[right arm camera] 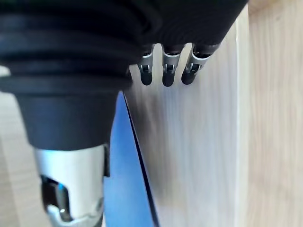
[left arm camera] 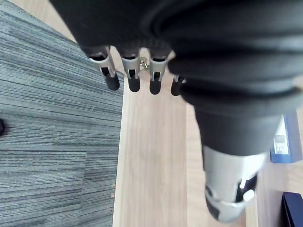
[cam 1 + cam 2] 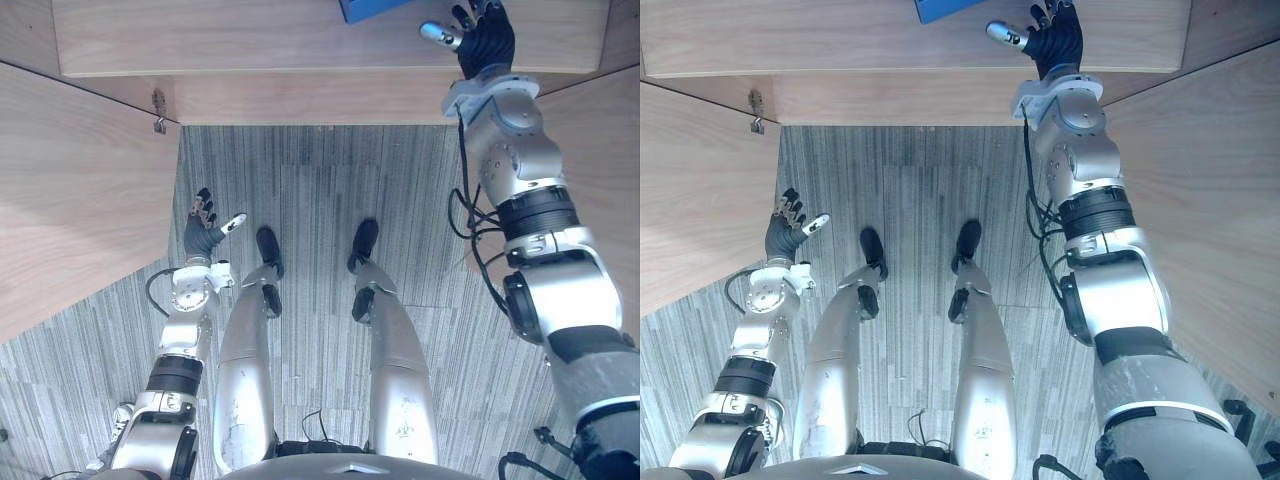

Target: Walk over to the cabinet, pick up the folder, carry it to the office cabinet, place the folder inside the office cabinet, then close the office cabinet door

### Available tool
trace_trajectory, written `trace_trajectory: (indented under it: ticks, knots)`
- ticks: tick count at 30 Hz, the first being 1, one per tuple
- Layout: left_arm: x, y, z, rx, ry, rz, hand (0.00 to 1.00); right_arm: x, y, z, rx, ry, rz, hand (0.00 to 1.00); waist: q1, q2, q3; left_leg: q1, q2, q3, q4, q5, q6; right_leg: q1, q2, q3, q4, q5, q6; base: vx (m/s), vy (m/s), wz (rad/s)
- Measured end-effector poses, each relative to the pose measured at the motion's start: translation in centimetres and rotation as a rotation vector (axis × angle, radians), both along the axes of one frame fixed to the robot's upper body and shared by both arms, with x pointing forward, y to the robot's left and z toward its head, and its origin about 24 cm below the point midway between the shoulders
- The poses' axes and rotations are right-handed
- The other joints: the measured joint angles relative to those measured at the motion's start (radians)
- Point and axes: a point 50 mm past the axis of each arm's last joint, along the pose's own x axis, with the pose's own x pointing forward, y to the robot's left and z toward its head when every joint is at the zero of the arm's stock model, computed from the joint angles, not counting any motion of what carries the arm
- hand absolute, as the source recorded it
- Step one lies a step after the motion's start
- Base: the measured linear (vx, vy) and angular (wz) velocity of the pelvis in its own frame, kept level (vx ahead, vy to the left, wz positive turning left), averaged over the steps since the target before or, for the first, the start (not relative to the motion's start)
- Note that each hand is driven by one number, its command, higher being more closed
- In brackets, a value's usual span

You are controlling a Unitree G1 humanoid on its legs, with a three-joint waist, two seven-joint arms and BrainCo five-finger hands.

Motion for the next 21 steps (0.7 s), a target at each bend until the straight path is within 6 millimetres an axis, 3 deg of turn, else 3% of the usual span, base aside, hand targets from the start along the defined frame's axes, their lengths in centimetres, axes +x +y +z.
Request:
trace_trajectory:
  ticks: [6, 10, 15, 20, 21]
  knots:
    - [0.6, 0.4, 0.0, 0.018, 0.021, 0.004, 0.0, -0.5, -0.7, -0.3, -0.327, -0.012, -0.128, 0.0, -0.007, -0.001, 0.0, 0.001, 0.004, 0.002, 0.003, 0.0, 0.0, 0.001, 0.004, 0.002, -0.002, 0.001, -0.001, 0.0, -0.004, -0.01]
    - [1.5, 0.2, 0.8, 0.018, 0.009, 0.0, 0.0, -0.8, 0.0, -0.2, -0.564, -0.055, -0.24, 0.0, -0.007, -0.001, 0.0, 0.002, 0.015, 0.002, 0.014, -0.003, -0.003, 0.007, 0.015, 0.002, -0.012, 0.007, -0.002, 0.02, -0.028, -0.05]
    - [2.5, -0.3, 2.3, 0.016, -0.024, -0.008, 0.0, -0.8, -0.5, -0.7, -0.725, -0.064, -0.385, 0.0, -0.01, -0.002, -0.001, 0.003, 0.018, 0.006, 0.013, -0.003, -0.003, 0.009, 0.019, 0.005, -0.025, 0.015, 0.0, 0.01, -0.014, -0.02]
    - [3.1, 0.1, 2.9, -0.001, -0.034, 0.019, 0.0, -1.9, -0.9, -1.9, -0.749, -0.107, -0.446, 0.0, -0.011, -0.003, 0.0, 0.002, 0.019, 0.008, 0.015, -0.006, -0.002, 0.009, 0.021, 0.007, -0.027, 0.015, 0.0, 0.0, -0.004, -0.01]
    - [2.9, 0.3, 2.7, -0.002, -0.028, 0.03, 0.0, -2.6, -0.9, -1.9, -0.731, -0.15, -0.47, 1.0, -0.011, -0.003, 0.0, 0.002, 0.02, 0.008, 0.016, -0.008, -0.004, 0.009, 0.022, 0.009, -0.028, 0.015, 0.0, 0.02, -0.024, -0.05]
